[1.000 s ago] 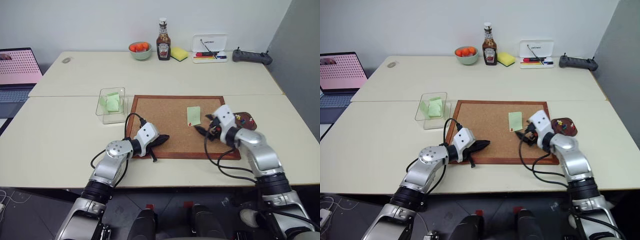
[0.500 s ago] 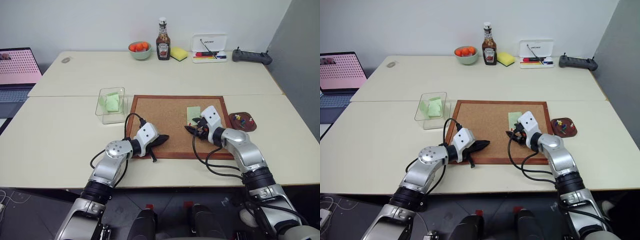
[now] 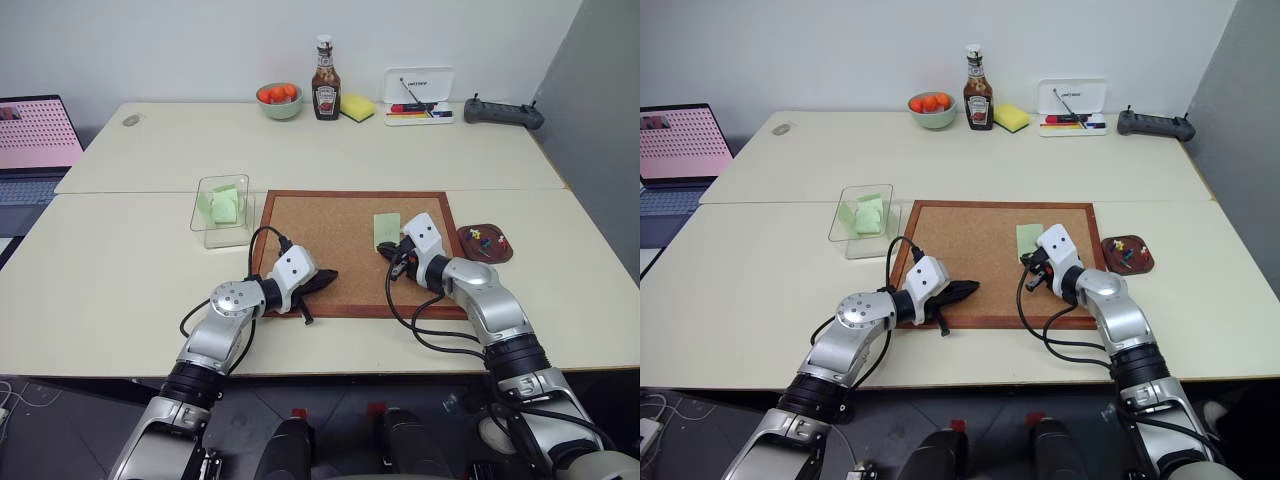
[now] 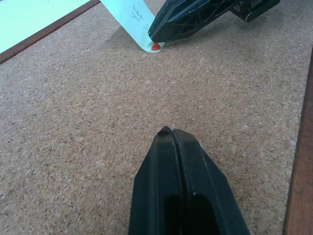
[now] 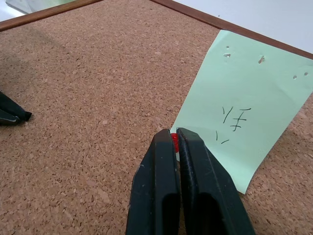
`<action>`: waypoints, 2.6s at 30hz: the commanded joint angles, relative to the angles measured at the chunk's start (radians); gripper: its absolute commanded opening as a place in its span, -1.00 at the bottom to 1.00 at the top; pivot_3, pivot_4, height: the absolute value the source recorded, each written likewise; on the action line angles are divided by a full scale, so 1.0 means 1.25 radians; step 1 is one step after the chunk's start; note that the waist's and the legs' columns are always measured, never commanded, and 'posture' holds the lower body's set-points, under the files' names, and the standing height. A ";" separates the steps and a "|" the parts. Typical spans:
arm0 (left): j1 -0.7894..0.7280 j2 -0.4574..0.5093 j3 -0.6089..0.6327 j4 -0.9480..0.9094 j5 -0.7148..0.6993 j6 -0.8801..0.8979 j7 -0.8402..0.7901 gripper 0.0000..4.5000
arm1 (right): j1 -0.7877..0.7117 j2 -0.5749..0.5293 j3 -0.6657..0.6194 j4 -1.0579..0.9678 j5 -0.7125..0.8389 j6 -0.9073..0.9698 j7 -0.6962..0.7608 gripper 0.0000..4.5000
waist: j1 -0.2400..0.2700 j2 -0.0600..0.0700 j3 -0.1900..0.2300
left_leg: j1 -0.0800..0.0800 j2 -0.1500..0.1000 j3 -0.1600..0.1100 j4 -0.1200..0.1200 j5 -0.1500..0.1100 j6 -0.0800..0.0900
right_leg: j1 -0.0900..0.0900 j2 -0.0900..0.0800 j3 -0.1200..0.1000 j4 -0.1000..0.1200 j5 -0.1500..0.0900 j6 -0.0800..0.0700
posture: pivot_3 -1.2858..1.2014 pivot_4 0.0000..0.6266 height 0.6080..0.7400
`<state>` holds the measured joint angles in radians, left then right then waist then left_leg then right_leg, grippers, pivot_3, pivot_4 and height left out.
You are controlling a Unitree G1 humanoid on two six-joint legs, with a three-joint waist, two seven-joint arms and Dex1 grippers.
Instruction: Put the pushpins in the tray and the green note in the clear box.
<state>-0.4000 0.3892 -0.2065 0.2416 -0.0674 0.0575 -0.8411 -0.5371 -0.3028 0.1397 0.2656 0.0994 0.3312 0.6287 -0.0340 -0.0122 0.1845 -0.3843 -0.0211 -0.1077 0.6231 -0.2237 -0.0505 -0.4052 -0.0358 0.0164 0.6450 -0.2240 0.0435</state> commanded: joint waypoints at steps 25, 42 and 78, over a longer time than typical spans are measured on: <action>-0.046 -0.074 0.127 -0.062 -0.155 0.156 0.047 -0.77 | -0.001 -0.105 0.043 -0.195 -0.035 -0.123 0.109 -1.00 | 0.001 -0.002 0.002 | -0.002 0.000 -0.001 0.001 0.000 0.000 | -0.001 0.000 -0.001 0.000 0.000 0.000 | 0.03 -0.52 1.00; -0.126 -0.132 0.146 -0.130 -0.253 0.235 0.059 0.64 | 0.000 -0.112 0.061 -0.188 -0.070 -0.162 0.114 -1.00 | 0.002 -0.004 0.002 | -0.006 0.000 -0.001 0.001 0.000 0.000 | -0.003 0.000 -0.001 -0.001 0.000 0.000 | 0.03 -0.52 1.00; -0.329 -0.174 0.025 0.290 -0.071 0.003 -0.066 -0.44 | 0.002 -0.107 0.062 -0.220 -0.071 -0.138 0.115 -1.00 | 0.001 -0.004 0.003 | -0.007 -0.001 -0.001 0.002 0.000 0.000 | -0.004 0.000 -0.001 0.000 0.000 0.001 | 0.03 -0.52 1.00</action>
<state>-0.8046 0.1639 -0.1571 0.5702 -0.1965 0.0718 -0.9306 -0.5156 -0.4386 0.2280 0.0527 -0.0004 0.1873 0.7665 -0.0322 -0.0169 0.1876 -0.3929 -0.0221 -0.1094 0.6254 -0.2236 -0.0509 -0.4105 -0.0360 0.0150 0.6446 -0.2235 0.0443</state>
